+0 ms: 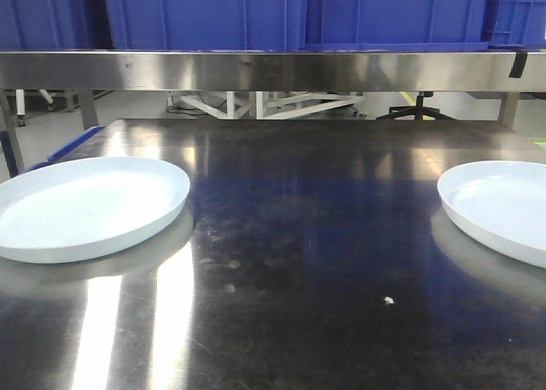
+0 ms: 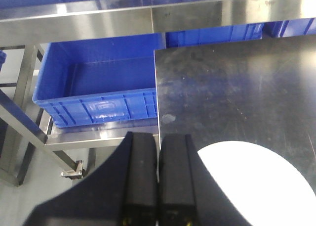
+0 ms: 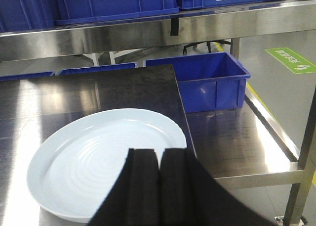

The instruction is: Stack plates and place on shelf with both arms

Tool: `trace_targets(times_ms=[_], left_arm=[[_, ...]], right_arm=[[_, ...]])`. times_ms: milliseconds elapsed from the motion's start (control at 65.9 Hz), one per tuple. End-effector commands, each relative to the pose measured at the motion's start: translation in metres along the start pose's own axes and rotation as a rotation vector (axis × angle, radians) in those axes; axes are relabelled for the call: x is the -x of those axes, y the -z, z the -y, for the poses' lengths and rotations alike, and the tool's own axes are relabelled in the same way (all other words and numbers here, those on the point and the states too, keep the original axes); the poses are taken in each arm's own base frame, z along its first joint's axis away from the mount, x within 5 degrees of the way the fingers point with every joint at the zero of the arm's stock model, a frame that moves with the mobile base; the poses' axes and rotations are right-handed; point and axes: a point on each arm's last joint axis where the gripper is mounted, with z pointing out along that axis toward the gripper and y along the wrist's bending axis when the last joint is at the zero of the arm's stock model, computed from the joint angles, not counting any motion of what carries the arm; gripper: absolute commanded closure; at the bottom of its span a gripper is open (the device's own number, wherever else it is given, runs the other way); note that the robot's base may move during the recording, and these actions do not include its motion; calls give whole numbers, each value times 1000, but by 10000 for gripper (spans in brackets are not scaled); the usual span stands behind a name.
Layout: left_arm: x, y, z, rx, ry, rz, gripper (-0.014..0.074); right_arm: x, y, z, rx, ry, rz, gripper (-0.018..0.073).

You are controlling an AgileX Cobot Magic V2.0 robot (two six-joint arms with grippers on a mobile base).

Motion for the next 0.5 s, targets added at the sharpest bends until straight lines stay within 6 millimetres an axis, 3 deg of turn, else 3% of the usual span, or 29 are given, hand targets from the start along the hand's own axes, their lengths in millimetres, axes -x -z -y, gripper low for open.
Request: trace_targets(times_ms=[0, 486], left_arm=[[15, 10, 1, -15, 2, 117, 513], [16, 10, 1, -12, -5, 125, 513]], right_arm=[[9, 2, -1, 7, 16, 108, 504], [9, 2, -1, 7, 16, 108, 504]])
